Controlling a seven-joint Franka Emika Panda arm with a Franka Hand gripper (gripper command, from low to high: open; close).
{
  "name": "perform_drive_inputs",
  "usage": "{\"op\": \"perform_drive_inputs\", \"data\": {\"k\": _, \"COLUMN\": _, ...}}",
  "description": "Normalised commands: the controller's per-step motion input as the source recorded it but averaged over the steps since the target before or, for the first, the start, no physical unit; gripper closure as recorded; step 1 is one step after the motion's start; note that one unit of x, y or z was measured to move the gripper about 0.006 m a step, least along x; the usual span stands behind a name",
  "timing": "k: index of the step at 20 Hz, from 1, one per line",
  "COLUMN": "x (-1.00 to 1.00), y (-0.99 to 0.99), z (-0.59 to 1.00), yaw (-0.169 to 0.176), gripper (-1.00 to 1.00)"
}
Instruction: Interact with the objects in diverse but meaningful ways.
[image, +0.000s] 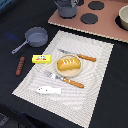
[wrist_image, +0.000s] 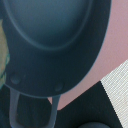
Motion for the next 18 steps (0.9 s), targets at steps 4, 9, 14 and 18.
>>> {"op": "perform_drive_inputs", "data": {"k": 4, "x": 0.0, "y": 0.12, "z": -0.33, "yaw": 0.0, "gripper": -1.0}}
{"op": "perform_drive_inputs", "data": {"k": 9, "x": 0.0, "y": 0.13, "z": -0.32, "yaw": 0.0, "gripper": -1.0}}
{"op": "perform_drive_inputs", "data": {"k": 14, "x": 0.0, "y": 0.13, "z": -0.28, "yaw": 0.0, "gripper": -1.0}}
{"op": "perform_drive_inputs", "data": {"k": 18, "x": 0.0, "y": 0.11, "z": -0.17, "yaw": 0.0, "gripper": 1.0}}
